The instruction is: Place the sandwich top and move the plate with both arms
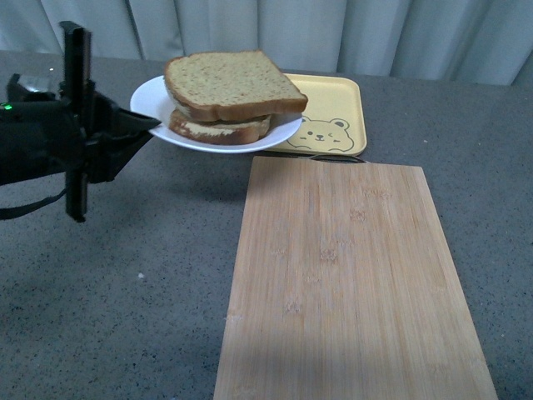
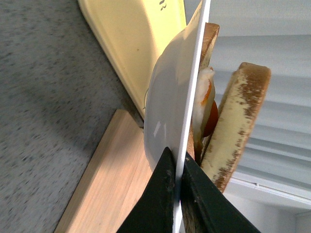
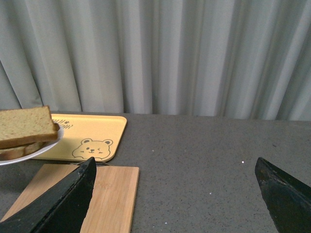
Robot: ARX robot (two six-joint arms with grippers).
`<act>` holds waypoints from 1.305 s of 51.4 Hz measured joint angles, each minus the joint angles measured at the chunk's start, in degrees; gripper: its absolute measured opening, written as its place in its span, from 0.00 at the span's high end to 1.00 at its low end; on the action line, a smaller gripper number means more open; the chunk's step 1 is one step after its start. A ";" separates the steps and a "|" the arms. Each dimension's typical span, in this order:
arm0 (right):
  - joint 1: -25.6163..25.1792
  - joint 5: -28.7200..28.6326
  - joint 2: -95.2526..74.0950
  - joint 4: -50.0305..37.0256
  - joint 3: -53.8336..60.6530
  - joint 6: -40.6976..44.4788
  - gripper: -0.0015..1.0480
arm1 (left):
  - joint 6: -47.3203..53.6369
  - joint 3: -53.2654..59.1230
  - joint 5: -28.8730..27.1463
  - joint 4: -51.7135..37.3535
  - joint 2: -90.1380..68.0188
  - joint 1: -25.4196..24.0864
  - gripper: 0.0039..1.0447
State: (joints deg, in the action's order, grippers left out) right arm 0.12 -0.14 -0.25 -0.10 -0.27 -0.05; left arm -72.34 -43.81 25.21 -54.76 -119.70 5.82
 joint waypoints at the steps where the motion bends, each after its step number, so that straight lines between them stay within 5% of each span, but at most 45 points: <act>1: 0.00 0.02 0.00 0.00 0.00 0.00 0.09 | 0.02 -1.62 -0.22 0.83 -0.81 0.44 0.97; 26: 0.00 0.02 0.00 0.00 0.00 0.00 0.09 | -0.94 -41.94 -4.20 19.45 -23.76 7.76 0.97; 34: 0.02 0.02 0.00 0.00 0.00 0.00 0.09 | -0.20 -46.97 -4.28 23.52 -26.16 7.67 0.96; 53: 0.00 0.02 0.00 0.00 0.00 0.00 0.09 | 2.27 -36.81 -7.80 19.34 -19.23 6.91 0.41; 58: 0.00 0.02 0.00 0.00 0.00 0.00 0.09 | 8.24 -29.55 -15.56 17.27 -12.96 6.60 0.23; 61: 0.00 0.00 0.00 0.00 0.00 0.00 0.09 | 21.81 -24.57 -27.45 3.45 -11.85 6.64 0.33; 67: 0.00 0.02 0.00 0.00 0.00 0.00 0.09 | 42.29 -13.94 -34.80 -11.96 -8.17 5.62 0.49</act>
State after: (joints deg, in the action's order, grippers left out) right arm 0.12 -0.12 -0.25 -0.10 -0.27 -0.05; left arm -30.04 -57.76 -9.58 -66.72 -127.87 11.44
